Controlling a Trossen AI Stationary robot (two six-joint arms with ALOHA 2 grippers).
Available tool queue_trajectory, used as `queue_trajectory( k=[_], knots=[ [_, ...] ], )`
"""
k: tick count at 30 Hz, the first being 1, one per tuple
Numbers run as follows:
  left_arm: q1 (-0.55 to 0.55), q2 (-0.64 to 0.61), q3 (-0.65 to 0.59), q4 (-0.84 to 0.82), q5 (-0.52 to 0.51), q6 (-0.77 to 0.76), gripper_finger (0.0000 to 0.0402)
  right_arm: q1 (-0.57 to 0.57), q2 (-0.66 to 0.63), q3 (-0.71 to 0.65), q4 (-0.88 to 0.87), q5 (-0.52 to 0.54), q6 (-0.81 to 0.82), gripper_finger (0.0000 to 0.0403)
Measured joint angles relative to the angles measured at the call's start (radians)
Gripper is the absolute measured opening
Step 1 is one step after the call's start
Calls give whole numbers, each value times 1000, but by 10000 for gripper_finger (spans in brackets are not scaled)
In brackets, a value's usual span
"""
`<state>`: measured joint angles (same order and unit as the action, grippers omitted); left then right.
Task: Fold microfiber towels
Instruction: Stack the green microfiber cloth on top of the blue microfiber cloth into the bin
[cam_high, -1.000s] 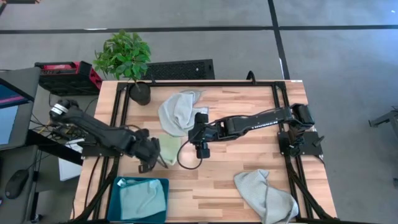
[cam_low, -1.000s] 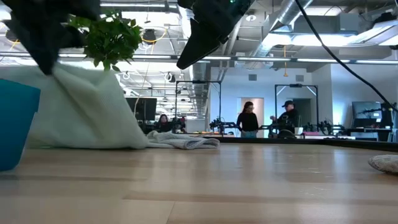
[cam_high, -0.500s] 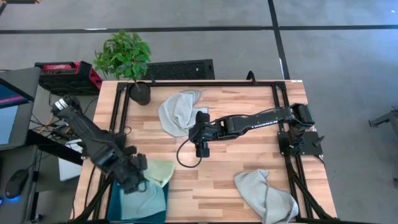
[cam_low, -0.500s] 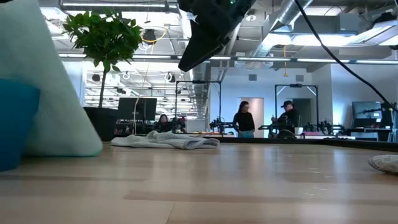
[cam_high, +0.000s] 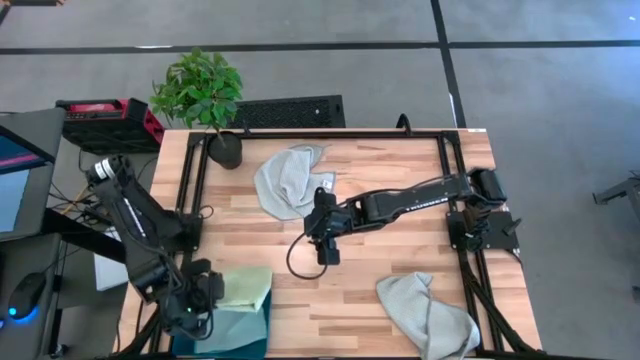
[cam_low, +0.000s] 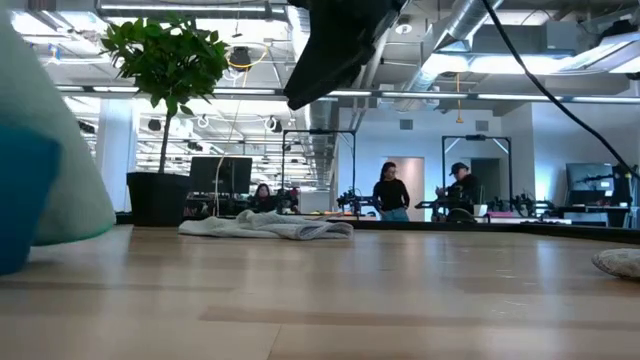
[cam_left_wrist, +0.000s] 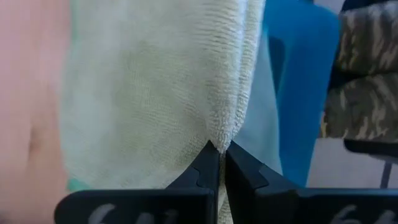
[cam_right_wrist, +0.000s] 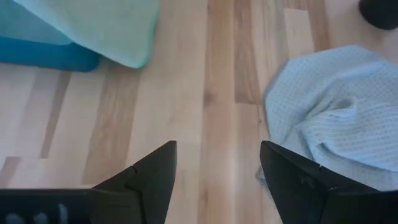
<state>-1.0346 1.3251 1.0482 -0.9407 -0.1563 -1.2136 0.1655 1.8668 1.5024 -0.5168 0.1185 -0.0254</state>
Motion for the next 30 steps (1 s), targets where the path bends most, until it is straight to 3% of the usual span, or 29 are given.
queue_trajectory(
  k=[11,19,30],
  knots=[
    [-44,169,0,136,64,-2,0,17,0,0,0,0,2,255],
    [-46,308,0,235,225,0,0,15,0,0,0,1,2,255],
    [-51,331,0,363,276,-55,0,17,0,0,0,1,2,255]
  ],
)
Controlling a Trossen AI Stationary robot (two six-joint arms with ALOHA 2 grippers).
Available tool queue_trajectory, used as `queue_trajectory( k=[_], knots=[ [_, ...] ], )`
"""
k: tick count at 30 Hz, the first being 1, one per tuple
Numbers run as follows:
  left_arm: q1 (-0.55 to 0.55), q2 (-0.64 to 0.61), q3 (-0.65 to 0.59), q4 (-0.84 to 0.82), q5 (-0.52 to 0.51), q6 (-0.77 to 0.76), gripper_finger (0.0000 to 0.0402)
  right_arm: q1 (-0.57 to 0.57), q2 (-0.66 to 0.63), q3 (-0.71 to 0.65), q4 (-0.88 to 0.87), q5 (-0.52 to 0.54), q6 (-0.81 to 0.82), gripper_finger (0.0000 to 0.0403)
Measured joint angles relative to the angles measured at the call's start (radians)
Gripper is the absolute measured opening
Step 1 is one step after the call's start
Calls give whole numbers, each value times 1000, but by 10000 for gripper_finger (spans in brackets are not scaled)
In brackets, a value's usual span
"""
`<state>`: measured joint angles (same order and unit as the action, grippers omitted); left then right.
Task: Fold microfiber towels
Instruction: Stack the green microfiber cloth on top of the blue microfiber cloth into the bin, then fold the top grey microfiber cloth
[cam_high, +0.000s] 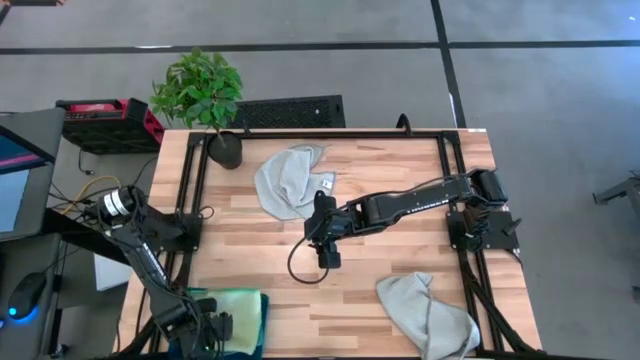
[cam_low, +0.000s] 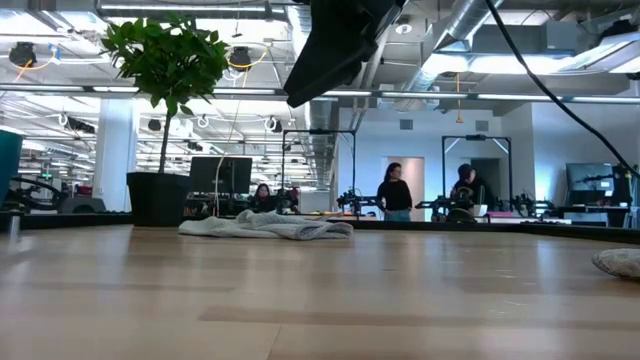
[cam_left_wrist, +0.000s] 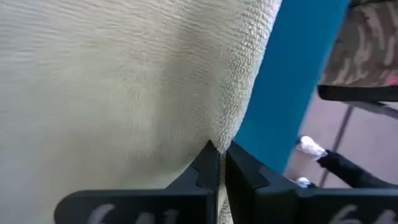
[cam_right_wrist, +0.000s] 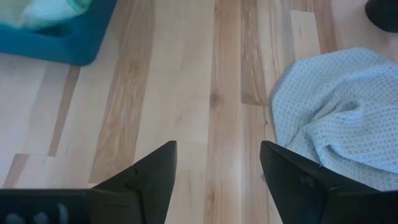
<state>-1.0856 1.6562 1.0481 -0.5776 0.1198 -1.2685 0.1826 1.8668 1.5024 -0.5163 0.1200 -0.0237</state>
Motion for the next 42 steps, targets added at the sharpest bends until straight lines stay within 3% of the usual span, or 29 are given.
queue_trajectory(
  k=[11,18,26,30,38,42],
  knots=[
    [9,0,0,-17,-9,-43,16,1,0,0,0,-14,-1,255],
    [8,0,0,-16,-24,-29,55,1,0,0,0,-14,-1,255],
    [8,0,0,-48,-48,-132,123,0,0,0,0,-14,-1,255],
    [10,0,-1,-65,19,-101,148,0,0,0,0,-14,-1,255],
    [10,-23,42,-123,51,-79,156,-14,0,0,-1,-14,-3,255],
    [10,-63,90,-234,-38,-78,157,-35,0,0,-1,-15,19,255]
  ],
)
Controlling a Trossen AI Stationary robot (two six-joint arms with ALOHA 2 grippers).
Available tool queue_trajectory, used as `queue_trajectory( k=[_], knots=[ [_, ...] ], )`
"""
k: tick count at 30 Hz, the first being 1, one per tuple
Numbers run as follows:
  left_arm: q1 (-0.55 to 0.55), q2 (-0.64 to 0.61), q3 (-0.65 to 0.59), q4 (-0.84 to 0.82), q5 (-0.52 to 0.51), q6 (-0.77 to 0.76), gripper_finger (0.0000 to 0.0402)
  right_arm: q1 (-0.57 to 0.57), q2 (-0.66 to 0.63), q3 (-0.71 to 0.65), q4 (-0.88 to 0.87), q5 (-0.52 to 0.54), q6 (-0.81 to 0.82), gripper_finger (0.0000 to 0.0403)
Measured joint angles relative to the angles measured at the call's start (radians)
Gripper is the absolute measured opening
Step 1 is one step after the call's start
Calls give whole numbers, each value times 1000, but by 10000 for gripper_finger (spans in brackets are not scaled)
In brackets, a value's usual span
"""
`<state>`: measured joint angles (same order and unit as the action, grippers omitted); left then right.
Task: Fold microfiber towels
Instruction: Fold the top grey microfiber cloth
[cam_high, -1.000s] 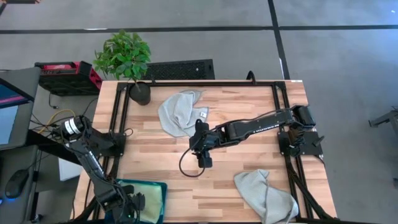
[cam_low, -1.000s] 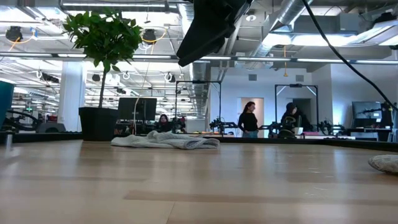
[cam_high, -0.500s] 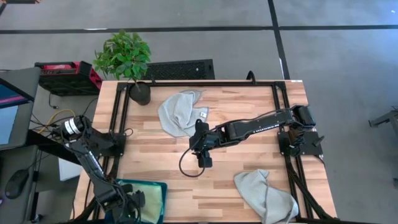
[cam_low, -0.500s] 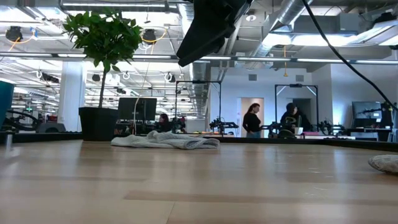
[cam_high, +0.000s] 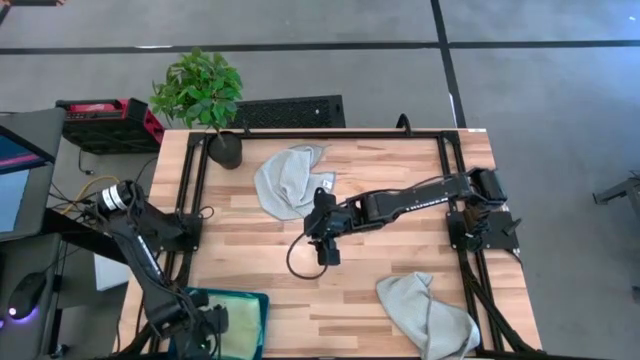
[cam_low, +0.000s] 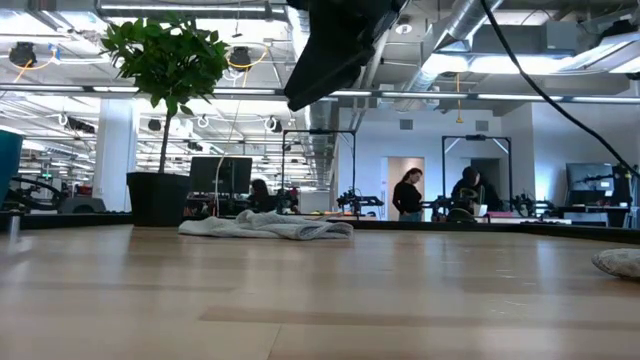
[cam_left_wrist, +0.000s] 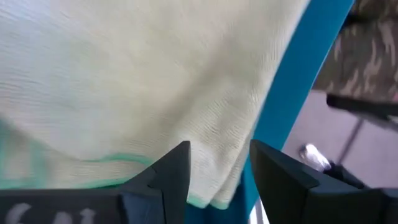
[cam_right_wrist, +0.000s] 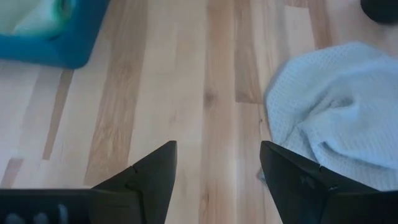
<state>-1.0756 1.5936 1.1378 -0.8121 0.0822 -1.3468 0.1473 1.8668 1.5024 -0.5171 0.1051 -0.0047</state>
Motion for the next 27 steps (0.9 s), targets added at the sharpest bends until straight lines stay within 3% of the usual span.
queue_trajectory(
  k=[6,11,19,27],
  knots=[
    [-4,-71,31,-104,-241,-4,157,-95,0,0,-16,-1,193,255],
    [4,-98,31,-172,-398,-6,157,-191,0,0,-71,3,248,255],
    [56,-108,31,-346,-452,-77,157,-350,18,0,-166,91,417,255],
    [122,-108,31,-384,-453,-57,157,-489,157,-1,-182,-45,424,255]
  ],
)
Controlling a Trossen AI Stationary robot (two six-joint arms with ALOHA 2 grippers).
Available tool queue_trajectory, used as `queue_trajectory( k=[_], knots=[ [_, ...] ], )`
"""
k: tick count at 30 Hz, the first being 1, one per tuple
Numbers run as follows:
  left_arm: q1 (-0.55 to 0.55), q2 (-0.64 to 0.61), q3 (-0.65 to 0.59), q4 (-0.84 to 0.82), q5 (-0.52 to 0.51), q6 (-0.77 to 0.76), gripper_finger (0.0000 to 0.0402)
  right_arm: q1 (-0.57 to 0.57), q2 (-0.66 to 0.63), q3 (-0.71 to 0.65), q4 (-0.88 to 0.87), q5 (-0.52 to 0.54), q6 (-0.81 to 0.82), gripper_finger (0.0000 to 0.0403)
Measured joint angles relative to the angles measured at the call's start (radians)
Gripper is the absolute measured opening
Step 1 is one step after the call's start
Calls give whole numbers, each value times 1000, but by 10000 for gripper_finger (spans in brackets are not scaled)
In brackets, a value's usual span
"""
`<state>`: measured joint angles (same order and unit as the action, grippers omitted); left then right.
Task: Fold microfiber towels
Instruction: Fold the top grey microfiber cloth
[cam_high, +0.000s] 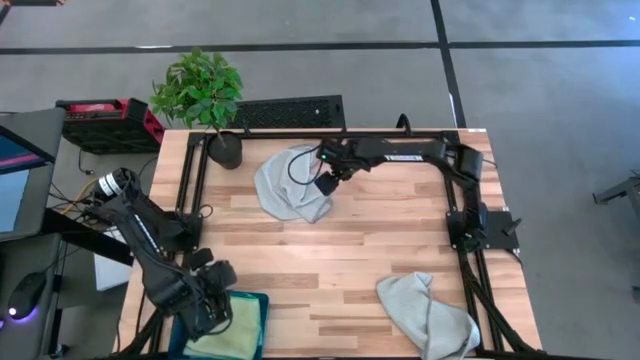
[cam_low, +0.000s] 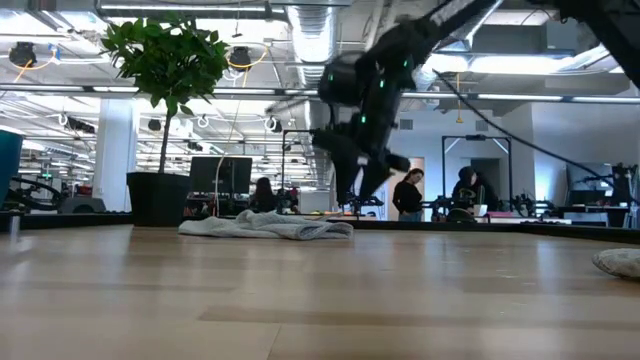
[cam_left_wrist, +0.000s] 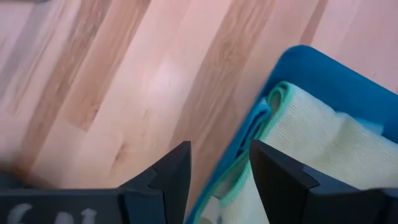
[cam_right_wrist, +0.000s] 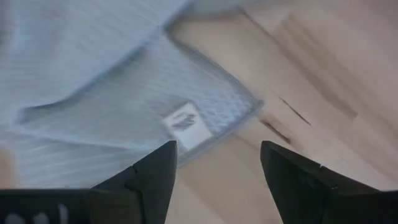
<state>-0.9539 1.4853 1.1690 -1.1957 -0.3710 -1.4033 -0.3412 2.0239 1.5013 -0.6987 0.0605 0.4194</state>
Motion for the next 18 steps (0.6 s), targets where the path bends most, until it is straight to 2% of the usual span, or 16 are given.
queue_trajectory(
  k=[6,18],
  knots=[
    [36,0,0,-1,0,38,157,-46,60,0,6,-11,-3,255],
    [60,0,0,-1,17,74,157,-83,78,1,111,-37,-60,255]
  ],
)
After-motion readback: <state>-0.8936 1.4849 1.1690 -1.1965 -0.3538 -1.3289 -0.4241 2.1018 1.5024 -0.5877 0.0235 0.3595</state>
